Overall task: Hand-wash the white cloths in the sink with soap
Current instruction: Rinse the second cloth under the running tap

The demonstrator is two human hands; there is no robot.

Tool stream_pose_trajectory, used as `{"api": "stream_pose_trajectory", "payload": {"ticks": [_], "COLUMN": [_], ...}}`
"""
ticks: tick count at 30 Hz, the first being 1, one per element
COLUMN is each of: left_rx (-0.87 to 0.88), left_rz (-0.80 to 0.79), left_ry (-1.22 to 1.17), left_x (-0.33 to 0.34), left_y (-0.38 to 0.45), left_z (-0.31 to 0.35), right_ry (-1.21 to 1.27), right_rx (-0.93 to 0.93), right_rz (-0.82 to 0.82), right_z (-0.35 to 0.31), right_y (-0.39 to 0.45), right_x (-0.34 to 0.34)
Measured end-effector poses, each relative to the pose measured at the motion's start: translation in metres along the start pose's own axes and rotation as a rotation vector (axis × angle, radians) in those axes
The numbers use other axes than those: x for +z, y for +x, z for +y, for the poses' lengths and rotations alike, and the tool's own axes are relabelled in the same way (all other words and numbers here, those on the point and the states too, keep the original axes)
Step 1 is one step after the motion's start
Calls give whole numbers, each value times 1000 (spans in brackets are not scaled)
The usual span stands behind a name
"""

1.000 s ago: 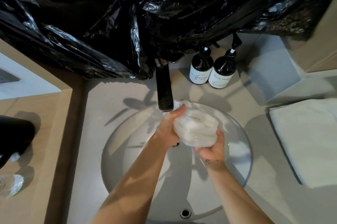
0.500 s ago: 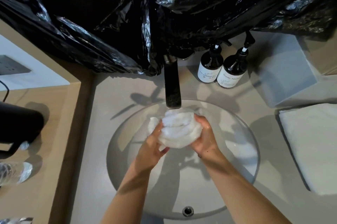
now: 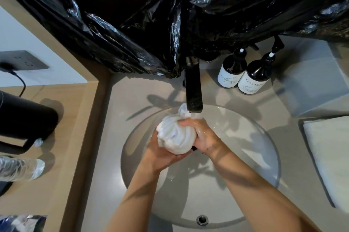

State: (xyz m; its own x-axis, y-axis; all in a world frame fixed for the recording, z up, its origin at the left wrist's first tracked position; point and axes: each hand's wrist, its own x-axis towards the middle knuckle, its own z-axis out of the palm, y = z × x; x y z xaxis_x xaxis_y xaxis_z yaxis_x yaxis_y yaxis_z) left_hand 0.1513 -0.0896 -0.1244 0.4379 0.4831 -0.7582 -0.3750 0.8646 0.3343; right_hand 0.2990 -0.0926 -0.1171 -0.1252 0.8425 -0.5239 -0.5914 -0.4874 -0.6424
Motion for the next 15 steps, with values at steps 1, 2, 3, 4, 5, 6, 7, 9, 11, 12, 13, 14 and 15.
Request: {"api": "stream_pose_trajectory", "payload": {"ticks": [1,2,3,4,5,6,7,9,11,12,13,14,15], "left_rx": [17,22,35,59,48,30,25,43,59,83,110,145,171], "left_rz": [65,33,44,57,116,107,78,16,57,58,67,73,66], "left_ry": [-20,-67,-18,7,-3,-41,-37,29,105,132,165,198,213], "left_x": [0,0,2,7,10,15,21,34,39,41,45,49,51], "left_y": [6,11,14,18,23,26,29,31,32,32,32,31,32], "left_z": [-1,-2,-5,-5,-3,-3,-1,0,-4,-6,-9,-11,-13], "right_ry": [-12,-27,-41,-60,-76,-79,-67,-15,38,44,48,55,76], "right_rx": [-23,-45,-63,-70,-76,-90,-113,-152,-175,-179,-180,-172,-151], "right_rz": [8,18,30,48,66,67,58,13,-46,-50,-37,3,76], "right_z": [-3,-6,-8,-11,-13,-14,-14,-14,-13,-12,-11,-10,-8], "right_y": [-4,-8,-13,-19,-25,-32,-39,-56,-72,-79,-84,-87,-91], "right_x": [-1,-2,-5,-7,-11,-16,-23,-37,-53,-60,-67,-74,-80]}}
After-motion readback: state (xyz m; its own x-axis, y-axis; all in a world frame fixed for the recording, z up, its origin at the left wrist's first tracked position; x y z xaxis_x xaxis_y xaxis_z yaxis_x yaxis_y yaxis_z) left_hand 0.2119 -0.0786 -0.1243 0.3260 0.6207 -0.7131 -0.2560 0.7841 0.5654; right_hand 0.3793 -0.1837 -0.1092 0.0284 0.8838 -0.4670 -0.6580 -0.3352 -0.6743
